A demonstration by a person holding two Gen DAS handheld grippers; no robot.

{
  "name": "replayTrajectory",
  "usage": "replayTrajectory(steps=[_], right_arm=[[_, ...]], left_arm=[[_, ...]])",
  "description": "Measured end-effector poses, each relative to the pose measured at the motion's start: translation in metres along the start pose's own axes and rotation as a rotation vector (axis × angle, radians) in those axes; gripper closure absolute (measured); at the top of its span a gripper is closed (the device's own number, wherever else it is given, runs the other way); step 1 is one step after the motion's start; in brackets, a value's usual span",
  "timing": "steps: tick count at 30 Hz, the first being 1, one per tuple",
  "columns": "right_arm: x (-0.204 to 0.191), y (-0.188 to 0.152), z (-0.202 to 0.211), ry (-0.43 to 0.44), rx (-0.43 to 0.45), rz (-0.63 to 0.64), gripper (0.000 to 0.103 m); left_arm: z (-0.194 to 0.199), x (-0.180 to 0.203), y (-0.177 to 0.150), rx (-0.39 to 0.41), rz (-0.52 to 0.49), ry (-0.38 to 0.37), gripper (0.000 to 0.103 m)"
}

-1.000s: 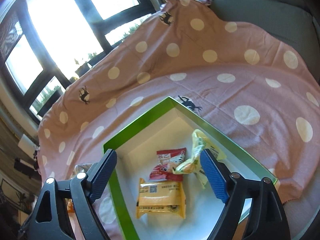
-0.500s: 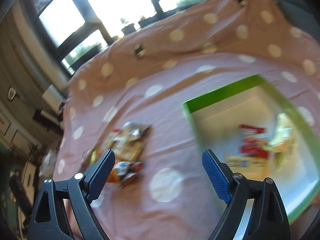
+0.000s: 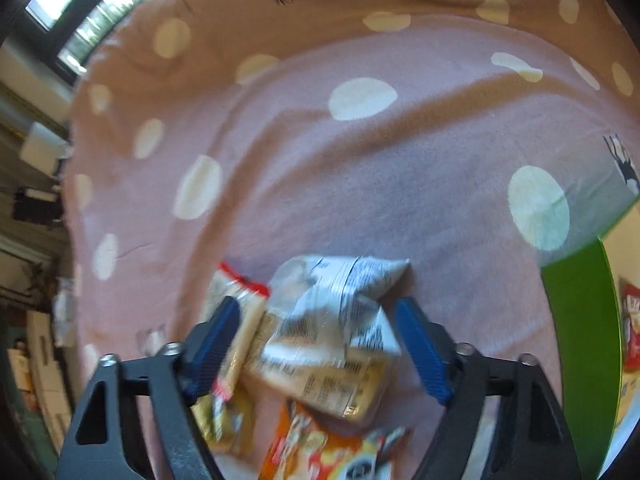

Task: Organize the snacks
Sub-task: 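Move the right gripper to the pile and grasp the white printed packet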

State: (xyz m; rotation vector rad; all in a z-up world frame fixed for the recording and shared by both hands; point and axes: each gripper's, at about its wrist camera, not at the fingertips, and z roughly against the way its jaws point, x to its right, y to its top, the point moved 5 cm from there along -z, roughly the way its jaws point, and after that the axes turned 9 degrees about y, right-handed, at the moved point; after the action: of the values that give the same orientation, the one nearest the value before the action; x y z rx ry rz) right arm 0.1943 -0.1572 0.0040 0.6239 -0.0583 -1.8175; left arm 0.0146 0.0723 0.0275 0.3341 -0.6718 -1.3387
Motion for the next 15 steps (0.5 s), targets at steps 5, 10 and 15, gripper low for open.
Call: replayTrajectory(steps=[5,10,15], right_arm=[[0.009,0.002,-0.022,-0.083,-0.005,0.018,0.052],[0.008,-0.008,0.011,-0.029,0.048,0.080,0.053],[-0.008,-0.038,0.084,0.119,0.141,0.180,0.053]], left_arm=[[-0.003,-0.002,0.001,-0.003,0.001,0.005,0.007],[-0.003,0.000,0.001,-0.006,0.001,0.007,0.007],[-0.006,0.001,-0.001,-0.011,-0.001,0.019,0.007]])
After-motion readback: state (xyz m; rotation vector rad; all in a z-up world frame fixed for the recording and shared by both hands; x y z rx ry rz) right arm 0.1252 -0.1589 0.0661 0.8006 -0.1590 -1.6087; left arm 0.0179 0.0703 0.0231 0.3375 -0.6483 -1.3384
